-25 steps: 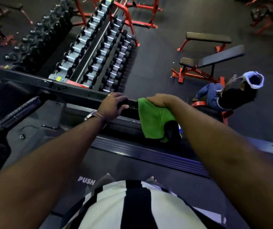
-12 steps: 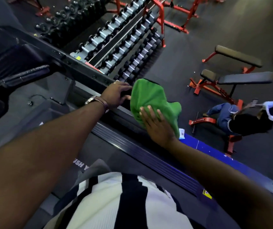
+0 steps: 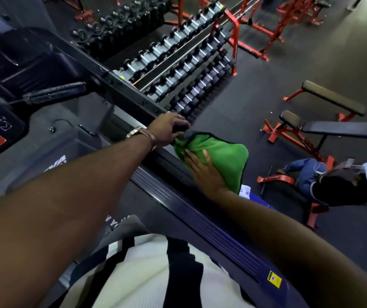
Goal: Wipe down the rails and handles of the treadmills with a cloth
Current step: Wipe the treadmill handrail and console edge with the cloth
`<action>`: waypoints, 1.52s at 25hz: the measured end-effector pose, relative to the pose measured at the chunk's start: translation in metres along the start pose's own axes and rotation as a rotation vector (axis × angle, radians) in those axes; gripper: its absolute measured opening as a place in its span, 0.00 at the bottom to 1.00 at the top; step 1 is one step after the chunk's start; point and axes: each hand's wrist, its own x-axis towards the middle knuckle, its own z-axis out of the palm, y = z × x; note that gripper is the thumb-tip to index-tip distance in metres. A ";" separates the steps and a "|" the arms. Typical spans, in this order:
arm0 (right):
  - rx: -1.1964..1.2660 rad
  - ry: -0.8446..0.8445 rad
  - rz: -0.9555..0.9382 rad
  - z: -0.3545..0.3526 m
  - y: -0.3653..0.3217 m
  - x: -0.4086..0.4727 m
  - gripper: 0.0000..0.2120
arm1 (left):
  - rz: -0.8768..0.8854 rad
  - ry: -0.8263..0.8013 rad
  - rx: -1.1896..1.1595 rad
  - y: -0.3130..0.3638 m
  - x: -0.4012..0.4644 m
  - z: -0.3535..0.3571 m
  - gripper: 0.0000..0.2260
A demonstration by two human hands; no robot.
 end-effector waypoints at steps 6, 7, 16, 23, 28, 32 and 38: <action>0.243 0.224 0.028 0.007 0.037 -0.021 0.26 | 0.023 0.024 -0.035 -0.008 0.002 0.000 0.17; 0.362 0.255 0.173 0.003 0.038 -0.020 0.26 | 0.039 -0.002 -0.005 -0.010 0.001 0.001 0.18; 1.430 -0.290 0.551 0.004 0.101 0.029 0.35 | 0.176 0.115 0.183 -0.029 -0.009 0.004 0.19; 1.769 -0.550 0.445 -0.003 0.119 0.074 0.29 | 0.062 0.274 0.106 -0.029 -0.007 0.004 0.13; 1.362 -0.306 0.564 0.002 0.097 0.057 0.38 | 0.032 0.264 0.094 -0.028 -0.006 0.003 0.12; 1.206 -0.197 0.535 -0.014 0.085 0.063 0.35 | -0.027 0.292 0.066 -0.023 -0.005 0.008 0.13; 0.438 0.297 0.317 -0.001 0.024 0.027 0.24 | -0.107 0.236 0.042 -0.019 0.000 -0.001 0.11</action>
